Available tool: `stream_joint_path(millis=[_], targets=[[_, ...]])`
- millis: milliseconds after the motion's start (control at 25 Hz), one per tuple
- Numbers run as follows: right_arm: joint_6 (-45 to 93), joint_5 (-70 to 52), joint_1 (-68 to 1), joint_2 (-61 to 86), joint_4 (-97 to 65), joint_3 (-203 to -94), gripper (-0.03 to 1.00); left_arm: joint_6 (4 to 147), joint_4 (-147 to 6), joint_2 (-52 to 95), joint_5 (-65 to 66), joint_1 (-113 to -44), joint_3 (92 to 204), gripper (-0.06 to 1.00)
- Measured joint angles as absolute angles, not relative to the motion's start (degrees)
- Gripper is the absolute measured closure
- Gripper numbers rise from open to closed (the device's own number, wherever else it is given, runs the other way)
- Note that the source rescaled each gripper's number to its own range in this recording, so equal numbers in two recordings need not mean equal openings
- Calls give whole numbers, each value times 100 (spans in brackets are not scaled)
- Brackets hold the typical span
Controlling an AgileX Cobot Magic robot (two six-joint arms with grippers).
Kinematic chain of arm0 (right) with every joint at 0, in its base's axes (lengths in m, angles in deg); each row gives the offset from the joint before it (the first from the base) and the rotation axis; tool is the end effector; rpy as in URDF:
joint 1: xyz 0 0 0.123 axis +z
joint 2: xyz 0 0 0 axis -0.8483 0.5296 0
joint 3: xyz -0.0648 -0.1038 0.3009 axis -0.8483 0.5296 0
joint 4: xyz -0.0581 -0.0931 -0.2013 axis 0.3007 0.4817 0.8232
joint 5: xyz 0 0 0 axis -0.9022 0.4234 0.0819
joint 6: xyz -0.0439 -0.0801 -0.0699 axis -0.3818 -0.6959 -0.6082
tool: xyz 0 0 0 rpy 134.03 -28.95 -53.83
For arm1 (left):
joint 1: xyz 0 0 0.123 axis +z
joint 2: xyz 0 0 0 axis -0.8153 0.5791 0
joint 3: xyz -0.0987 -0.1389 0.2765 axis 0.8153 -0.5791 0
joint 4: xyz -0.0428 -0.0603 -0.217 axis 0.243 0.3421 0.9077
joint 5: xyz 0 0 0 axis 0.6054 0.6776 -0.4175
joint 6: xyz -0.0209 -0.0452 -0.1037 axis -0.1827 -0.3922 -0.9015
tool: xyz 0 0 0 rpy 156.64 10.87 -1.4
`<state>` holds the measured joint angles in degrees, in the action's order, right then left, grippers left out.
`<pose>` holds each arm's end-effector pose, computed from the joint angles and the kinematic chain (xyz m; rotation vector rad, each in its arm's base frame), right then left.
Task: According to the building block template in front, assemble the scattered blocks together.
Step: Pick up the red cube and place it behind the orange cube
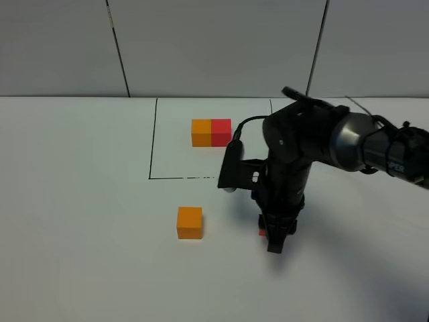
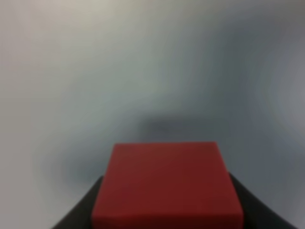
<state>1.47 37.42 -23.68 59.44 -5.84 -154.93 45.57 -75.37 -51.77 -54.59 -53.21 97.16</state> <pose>0.3479 0.2327 0.1769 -1.9744 2.3253 -0.0685 -0.0434 -0.0162 0.2602 0.0593 1.9985 -0.1169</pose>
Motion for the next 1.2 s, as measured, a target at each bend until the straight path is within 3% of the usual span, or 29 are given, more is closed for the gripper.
stream_joint_path(millis=[760, 1200], targets=[[-231, 4870, -1984, 7606, -692, -17880, 95, 4552, -7537, -5177, -5459, -5321, 9716, 37], [242, 4718, -1796, 7744, -639, -17997, 95, 4552, -7537, -5177, -5459, -5321, 9716, 37]])
